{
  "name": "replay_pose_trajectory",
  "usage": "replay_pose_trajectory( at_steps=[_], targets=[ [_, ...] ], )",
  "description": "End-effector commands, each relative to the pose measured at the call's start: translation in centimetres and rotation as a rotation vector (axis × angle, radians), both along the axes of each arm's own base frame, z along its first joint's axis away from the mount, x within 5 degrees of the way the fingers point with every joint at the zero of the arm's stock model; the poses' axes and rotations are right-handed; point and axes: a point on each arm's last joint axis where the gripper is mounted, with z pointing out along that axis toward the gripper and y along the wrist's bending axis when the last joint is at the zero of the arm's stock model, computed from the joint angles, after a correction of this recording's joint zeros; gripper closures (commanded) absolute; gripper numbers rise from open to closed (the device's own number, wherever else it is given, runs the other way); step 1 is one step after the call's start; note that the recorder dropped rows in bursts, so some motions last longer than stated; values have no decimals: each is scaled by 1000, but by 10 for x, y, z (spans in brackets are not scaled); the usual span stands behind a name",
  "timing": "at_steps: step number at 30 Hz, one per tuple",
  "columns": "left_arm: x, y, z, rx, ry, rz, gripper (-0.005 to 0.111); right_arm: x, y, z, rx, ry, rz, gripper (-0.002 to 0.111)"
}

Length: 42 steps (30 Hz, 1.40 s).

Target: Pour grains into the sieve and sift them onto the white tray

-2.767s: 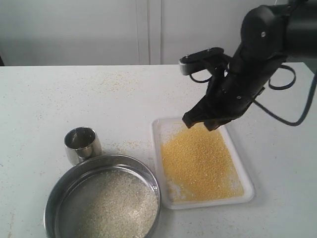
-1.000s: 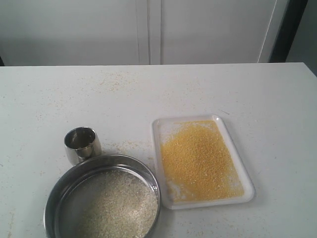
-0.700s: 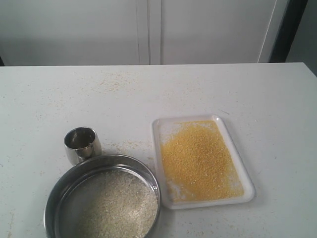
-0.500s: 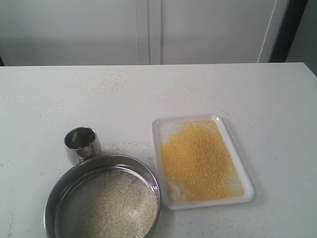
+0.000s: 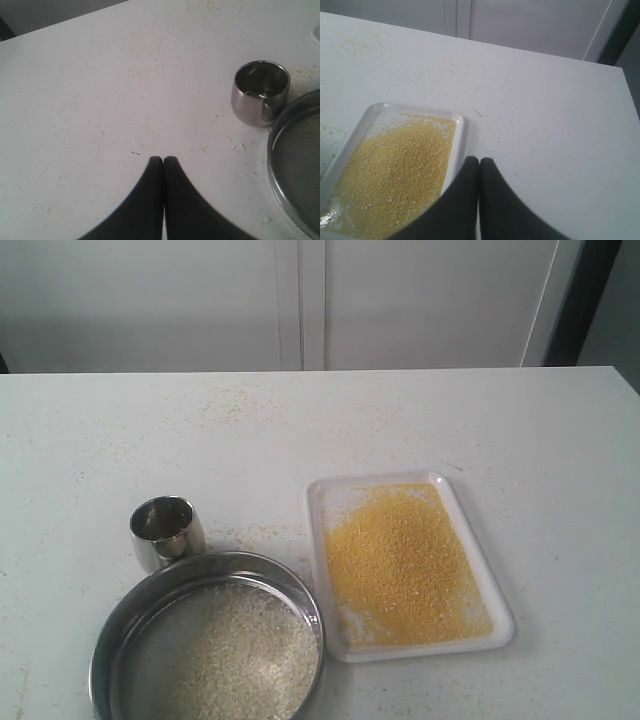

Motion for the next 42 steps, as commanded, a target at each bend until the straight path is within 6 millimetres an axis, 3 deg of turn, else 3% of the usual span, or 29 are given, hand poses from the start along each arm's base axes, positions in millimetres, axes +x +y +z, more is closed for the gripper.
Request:
replay_pose_trajectory(
  at_steps=[1,9,19,24,42],
  targets=[
    [-14,2,-9,-40,-47,11,107,-1,-1,1,0,-11,-12,108],
    [-30,4,-30,-64,-91,18,107,-1,-1,1,0,-11,-12,108],
    [-34,2,-64,-131,-99,9,107,-1,-1,1,0,-11,-12,108],
    [-37,1,-72,-149,-112,5,107,-1,-1,1,0,-11,-12,108],
    [-31,-2,-118,-204,-46,14,107,-1,-1,1,0,-11,-12,108]
  ],
)
